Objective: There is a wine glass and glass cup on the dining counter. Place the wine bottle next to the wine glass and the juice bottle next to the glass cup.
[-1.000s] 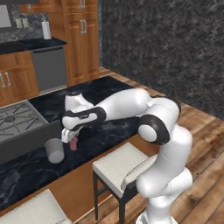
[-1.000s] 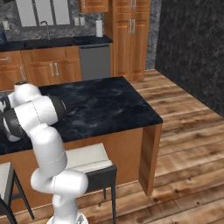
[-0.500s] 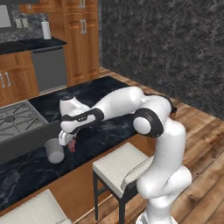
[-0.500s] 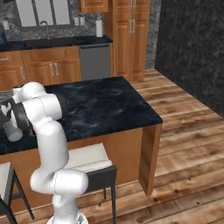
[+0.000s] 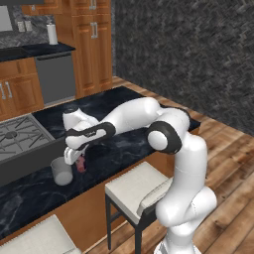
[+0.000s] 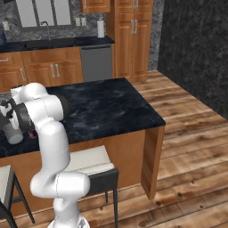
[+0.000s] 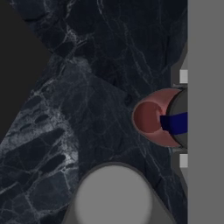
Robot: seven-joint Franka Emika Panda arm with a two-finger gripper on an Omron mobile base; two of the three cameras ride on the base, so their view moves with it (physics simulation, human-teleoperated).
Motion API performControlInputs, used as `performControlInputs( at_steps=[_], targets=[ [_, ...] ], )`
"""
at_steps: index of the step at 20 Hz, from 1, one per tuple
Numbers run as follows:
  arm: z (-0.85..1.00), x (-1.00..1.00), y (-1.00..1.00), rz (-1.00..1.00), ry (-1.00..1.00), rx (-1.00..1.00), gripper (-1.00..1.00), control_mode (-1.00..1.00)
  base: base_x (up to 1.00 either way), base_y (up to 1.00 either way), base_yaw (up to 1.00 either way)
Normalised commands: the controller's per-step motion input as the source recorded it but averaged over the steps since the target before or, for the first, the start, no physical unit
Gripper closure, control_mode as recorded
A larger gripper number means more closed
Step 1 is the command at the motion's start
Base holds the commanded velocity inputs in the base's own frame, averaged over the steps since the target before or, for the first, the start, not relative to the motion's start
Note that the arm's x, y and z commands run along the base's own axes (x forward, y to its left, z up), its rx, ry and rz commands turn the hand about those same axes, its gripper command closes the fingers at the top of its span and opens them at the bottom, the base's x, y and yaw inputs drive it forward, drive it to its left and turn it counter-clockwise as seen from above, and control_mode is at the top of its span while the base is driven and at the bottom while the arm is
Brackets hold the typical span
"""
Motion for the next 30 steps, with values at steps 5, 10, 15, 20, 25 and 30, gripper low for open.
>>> performControlInputs(
  at_steps=[5, 10, 15, 20, 25, 30],
  targets=[
    [-0.28, 0.00, 0.00, 0.00, 0.00, 0.00, -1.00, -1.00, 0.00, 0.00, 0.00],
    [-0.27, -0.11, 0.00, 0.00, 0.00, 0.00, -1.00, -1.00, 0.00, 0.00, 0.00],
    [-0.19, -0.14, 0.00, 0.00, -0.04, 0.00, -1.00, -1.00, 0.00, 0.00, 0.00],
    [-0.05, 0.00, -0.01, 0.00, -0.07, 0.00, -1.00, -1.00, 0.00, 0.00, 0.00],
    [0.03, 0.00, 0.00, 0.00, -0.07, 0.00, -1.00, -1.00, 0.00, 0.00, 0.00],
    [0.13, -0.09, -0.02, 0.00, -0.02, 0.01, -1.00, -1.00, 0.00, 0.00, 0.00]
  ],
)
